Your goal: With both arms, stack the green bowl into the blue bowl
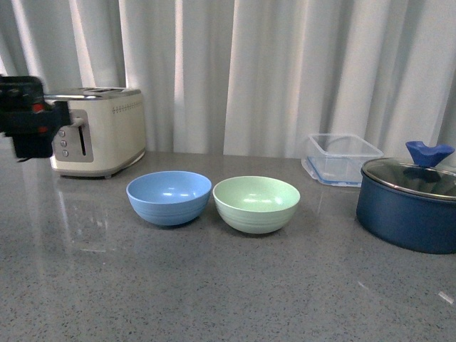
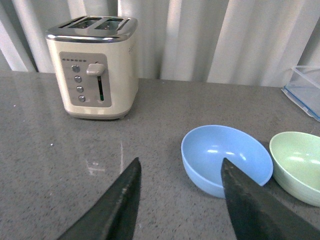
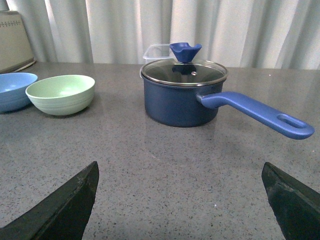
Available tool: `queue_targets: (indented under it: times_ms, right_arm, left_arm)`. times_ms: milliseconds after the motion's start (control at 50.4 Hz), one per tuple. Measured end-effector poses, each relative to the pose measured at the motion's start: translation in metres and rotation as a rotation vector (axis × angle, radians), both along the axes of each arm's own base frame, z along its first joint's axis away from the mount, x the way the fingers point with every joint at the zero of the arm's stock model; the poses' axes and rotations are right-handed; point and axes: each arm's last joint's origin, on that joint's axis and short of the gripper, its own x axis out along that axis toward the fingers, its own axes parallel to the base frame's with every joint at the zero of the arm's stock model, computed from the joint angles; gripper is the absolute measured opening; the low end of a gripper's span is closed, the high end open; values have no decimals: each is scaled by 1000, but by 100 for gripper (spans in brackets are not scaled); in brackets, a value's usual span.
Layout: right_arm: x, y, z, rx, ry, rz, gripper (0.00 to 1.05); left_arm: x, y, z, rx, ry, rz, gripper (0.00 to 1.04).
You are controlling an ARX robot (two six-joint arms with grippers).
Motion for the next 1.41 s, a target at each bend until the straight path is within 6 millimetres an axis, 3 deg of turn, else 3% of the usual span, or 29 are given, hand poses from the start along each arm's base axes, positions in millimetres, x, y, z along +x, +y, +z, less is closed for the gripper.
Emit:
queue_targets:
  times_ms: [99,218,397,695,1052,1410]
  right_arm:
    - [0,0,0,0,0,0,95]
    - [0,0,0,0,0,0,95]
    - [0,0,0,0,0,0,95]
    - [0,0,0,0,0,0,95]
    - [0,0,0,0,0,0,95]
    - [0,0,0,0,0,0,95]
  left_arm:
    - [-20,6,-13,1,3,3,32]
    - [-51,12,-34,3,21,5,4]
    - [-82,25,-50,5,22,5,4]
    - [-119,26,-65,5,19,6,4]
    - [-146,26,-80,5,9,7,4]
    - [-161,26,-74,6,-5,6,4]
